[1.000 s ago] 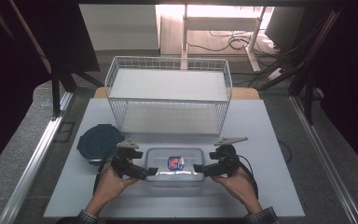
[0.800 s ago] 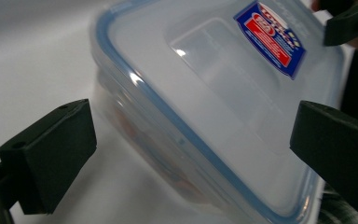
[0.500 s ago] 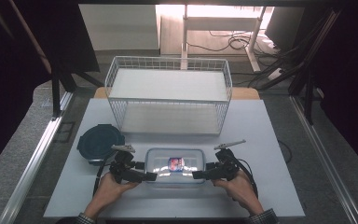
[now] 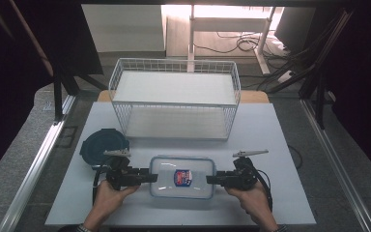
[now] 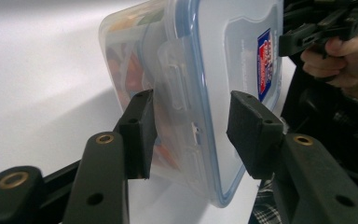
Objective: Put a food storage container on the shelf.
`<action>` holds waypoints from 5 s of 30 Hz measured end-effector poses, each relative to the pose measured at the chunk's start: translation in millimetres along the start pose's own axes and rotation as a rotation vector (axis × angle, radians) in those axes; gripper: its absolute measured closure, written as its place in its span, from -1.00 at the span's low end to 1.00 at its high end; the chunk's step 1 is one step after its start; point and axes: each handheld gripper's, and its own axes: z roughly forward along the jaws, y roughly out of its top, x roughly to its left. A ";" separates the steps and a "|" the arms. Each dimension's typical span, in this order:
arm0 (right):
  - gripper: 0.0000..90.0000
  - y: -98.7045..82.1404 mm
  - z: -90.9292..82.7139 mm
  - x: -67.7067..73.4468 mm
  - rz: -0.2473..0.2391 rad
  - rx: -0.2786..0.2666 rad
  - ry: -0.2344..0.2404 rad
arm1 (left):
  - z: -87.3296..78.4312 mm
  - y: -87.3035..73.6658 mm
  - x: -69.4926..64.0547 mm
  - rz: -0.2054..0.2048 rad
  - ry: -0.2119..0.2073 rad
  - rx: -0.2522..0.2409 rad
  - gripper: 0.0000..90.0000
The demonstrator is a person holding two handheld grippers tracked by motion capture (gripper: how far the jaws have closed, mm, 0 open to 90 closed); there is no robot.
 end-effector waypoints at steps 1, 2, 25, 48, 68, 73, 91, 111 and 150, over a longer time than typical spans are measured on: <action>0.12 -0.1 -0.2 0.6 0.000 -0.006 -0.004 | 0.1 0.1 -0.7 0.003 0.006 -0.004 0.17; 0.12 -0.1 -0.4 0.8 -0.001 -0.011 -0.006 | 0.0 0.4 -1.5 0.005 0.014 -0.009 0.17; 0.12 45.4 -28.1 25.5 -0.162 -0.127 -0.044 | -28.6 48.2 -19.0 0.082 0.026 -0.116 0.20; 0.17 135.3 -48.3 42.2 -0.217 -0.264 0.007 | -72.3 123.5 -16.2 0.084 0.024 -0.245 0.20; 0.17 202.8 -51.2 48.5 -0.239 -0.304 0.021 | -100.0 184.5 -9.1 0.078 0.052 -0.317 0.20; 0.17 220.1 -48.9 43.2 -0.227 -0.318 0.025 | -100.1 197.1 -1.3 0.066 0.051 -0.320 0.20; 0.15 251.7 -38.9 19.5 -0.162 -0.336 0.018 | -91.0 234.2 22.3 0.025 0.056 -0.309 0.19; 0.04 254.0 -28.4 14.0 -0.146 -0.317 -0.067 | -77.5 241.4 32.1 0.024 0.092 -0.314 0.11; 0.17 256.6 -18.7 24.7 -0.172 -0.321 -0.259 | -74.1 238.6 24.3 0.045 0.217 -0.280 0.20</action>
